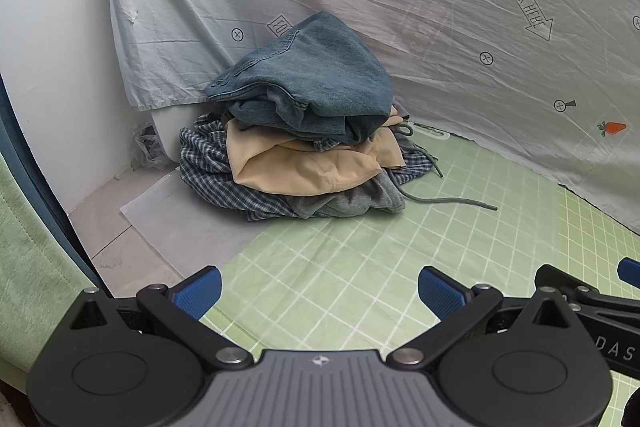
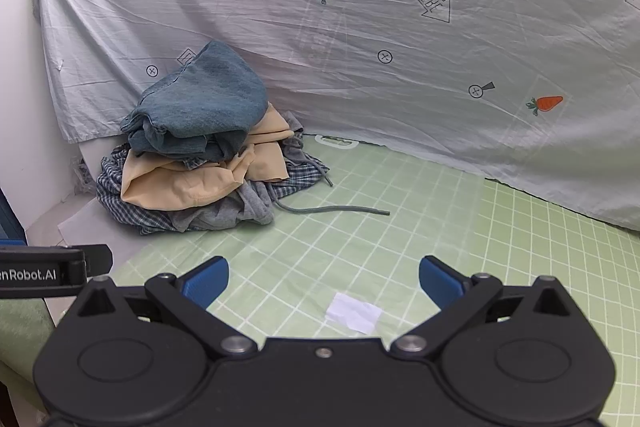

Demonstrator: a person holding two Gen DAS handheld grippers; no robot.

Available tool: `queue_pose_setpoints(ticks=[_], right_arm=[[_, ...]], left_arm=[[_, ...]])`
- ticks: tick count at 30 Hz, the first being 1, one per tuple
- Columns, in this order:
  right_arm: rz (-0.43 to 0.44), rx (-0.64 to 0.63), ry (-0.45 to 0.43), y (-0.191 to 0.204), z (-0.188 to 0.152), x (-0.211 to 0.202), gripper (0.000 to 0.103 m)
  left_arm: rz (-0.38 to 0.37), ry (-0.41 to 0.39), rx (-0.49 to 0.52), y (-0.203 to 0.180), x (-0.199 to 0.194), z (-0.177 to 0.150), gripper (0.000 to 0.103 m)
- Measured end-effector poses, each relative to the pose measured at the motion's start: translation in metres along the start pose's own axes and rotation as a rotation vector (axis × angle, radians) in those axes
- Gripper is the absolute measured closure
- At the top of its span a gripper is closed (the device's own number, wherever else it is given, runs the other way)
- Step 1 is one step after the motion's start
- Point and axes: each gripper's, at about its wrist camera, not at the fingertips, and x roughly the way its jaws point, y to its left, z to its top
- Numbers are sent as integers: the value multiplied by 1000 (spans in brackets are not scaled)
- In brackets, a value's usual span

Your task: Fold clothes

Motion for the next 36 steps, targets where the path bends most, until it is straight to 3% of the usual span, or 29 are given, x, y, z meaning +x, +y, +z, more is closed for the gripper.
queue_pose_setpoints(ticks=[36], right_arm=[[-9, 10, 5, -2, -2, 4, 0]], left_arm=[[-6, 17, 21, -4, 6, 2, 0]])
